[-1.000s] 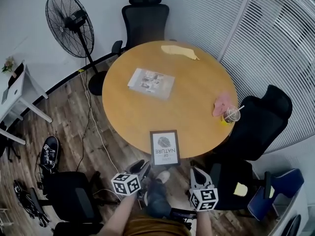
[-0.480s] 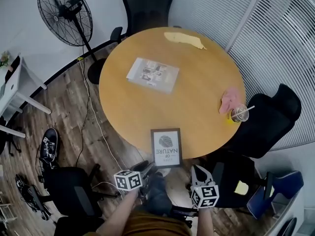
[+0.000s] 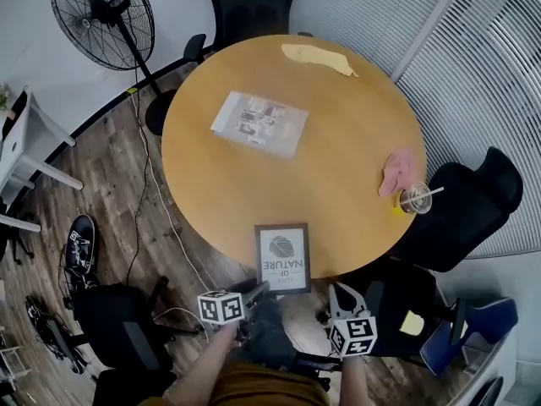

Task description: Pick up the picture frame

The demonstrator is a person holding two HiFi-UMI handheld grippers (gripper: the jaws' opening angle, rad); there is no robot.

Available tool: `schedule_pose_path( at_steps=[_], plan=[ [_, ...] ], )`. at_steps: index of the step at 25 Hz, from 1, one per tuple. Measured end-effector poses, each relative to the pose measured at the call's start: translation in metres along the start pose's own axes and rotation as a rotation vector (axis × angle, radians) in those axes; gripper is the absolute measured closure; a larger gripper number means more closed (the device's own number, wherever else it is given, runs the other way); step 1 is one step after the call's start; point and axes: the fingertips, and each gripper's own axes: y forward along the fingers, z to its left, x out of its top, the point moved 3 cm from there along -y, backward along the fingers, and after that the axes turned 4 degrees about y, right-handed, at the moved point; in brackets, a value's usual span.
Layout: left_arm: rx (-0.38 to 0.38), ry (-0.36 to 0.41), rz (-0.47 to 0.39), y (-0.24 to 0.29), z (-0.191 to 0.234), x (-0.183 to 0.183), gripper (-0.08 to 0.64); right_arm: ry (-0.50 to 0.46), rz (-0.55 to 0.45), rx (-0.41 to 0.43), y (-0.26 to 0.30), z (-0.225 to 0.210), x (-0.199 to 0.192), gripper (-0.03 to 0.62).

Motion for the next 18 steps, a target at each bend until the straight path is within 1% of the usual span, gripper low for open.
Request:
schedule_pose_path(
  at_steps=[4, 11, 14, 16, 18],
  plan=[
    [-0.03, -0.029, 0.02, 0.008, -0.003, -0.001, 0.359, 0.006, 0.006, -0.003, 0.004, -0.005, 0.002, 0.58],
    [-0.078, -0.119, 0.012, 0.013, -0.001, -0.002, 0.348, -0.001, -0.023, -0.014, 0.003, -0.009, 0.008, 0.58],
    [-0.12, -0.186, 0.002, 0.015, -0.003, -0.004, 0.353, 0.008, -0.019, -0.018, 0.002, -0.012, 0.005, 0.58],
    [-0.157, -0.249, -0.011, 0.016, -0.004, -0.005, 0.372, 0.014, -0.015, -0.019, 0.001, -0.012, 0.004, 0.58],
    [-0.185, -0.291, -0.024, 0.016, -0.004, -0.006, 0.388, 0.021, -0.015, -0.02, 0.0, -0.012, 0.002, 0.58]
  ],
)
